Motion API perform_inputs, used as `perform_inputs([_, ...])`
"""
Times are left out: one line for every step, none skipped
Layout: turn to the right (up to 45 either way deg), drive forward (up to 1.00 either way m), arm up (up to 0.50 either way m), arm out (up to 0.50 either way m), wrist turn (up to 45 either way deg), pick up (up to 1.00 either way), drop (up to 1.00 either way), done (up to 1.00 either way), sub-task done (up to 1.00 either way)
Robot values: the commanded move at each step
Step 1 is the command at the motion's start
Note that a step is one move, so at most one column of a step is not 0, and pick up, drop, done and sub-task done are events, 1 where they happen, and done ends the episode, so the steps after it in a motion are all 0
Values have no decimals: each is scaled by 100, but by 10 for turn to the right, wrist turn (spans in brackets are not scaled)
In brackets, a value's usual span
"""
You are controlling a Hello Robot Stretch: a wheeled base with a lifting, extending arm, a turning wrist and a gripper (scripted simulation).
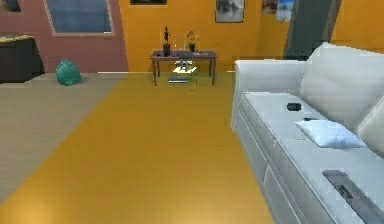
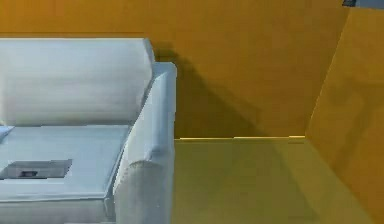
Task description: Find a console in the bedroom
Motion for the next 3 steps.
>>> perform_inputs([-450, 0, 0, 0, 0, 0, 0, 0, 0])
perform_inputs([-150, 0, 0, 0, 0, 0, 0, 0, 0])
perform_inputs([0, 100, 0, 0, 0, 0, 0, 0, 0])
